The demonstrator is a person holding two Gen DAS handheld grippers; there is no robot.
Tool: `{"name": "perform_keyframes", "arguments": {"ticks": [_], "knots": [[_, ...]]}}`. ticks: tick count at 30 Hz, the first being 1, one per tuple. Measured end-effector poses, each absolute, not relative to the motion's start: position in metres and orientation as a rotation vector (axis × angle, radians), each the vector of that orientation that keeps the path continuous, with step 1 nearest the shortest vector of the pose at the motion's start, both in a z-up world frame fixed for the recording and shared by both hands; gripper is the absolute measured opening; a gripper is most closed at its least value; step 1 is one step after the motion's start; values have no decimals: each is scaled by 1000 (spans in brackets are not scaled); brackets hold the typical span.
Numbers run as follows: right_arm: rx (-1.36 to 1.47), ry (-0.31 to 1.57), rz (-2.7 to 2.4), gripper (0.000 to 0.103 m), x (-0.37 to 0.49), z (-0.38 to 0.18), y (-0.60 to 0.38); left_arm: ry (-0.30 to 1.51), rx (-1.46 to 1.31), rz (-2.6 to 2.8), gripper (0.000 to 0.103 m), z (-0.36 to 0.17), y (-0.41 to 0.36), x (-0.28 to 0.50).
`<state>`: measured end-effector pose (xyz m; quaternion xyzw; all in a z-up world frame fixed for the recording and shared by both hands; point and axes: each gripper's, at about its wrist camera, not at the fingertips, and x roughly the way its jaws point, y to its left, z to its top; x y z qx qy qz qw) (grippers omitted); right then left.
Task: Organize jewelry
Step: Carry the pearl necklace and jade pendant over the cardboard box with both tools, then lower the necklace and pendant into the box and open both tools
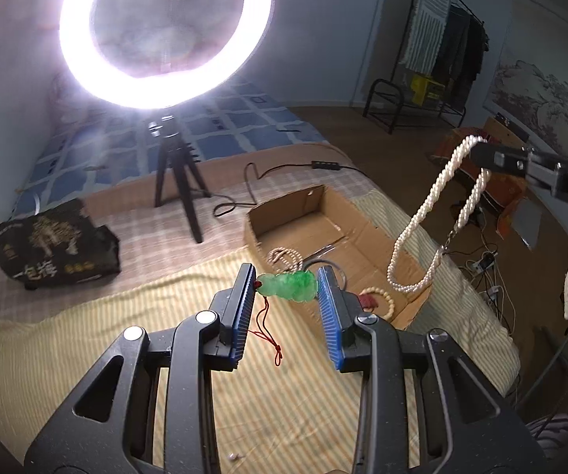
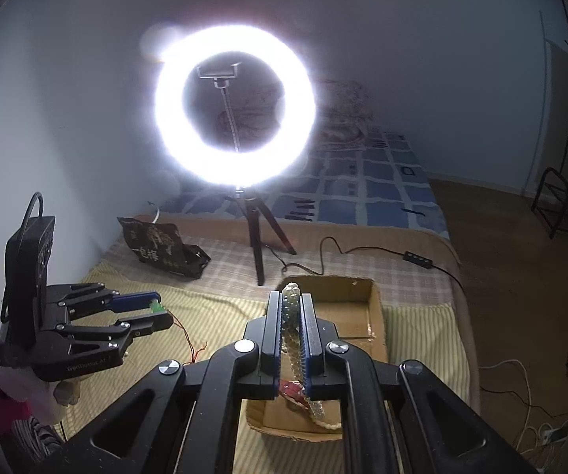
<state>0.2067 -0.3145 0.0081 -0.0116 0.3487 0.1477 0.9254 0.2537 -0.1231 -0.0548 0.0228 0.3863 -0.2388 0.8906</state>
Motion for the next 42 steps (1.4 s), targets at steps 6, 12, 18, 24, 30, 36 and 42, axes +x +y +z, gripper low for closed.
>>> {"name": "perform_keyframes", "arguments": {"ticks": [6, 12, 18, 24, 30, 36, 42], "knots": [[-1, 734, 281, 5, 210, -6, -338, 801, 62, -515, 32, -57, -155, 275], [16, 752, 269, 5, 215, -19, -357, 799, 50, -532, 32, -61, -184, 298], [33, 773, 269, 5, 221, -35, -366, 811, 46, -535, 32, -70, -205, 322], [57, 798, 275, 5, 227, -53, -373, 835, 43, -528, 32, -84, -226, 346], [83, 820, 281, 5, 233, -72, -377, 868, 31, -527, 32, -101, -241, 364], [90, 847, 292, 5, 240, -89, -375, 892, 43, -520, 32, -116, -256, 378], [108, 872, 294, 6, 246, -102, -376, 902, 45, -515, 32, -123, -261, 384]]}}
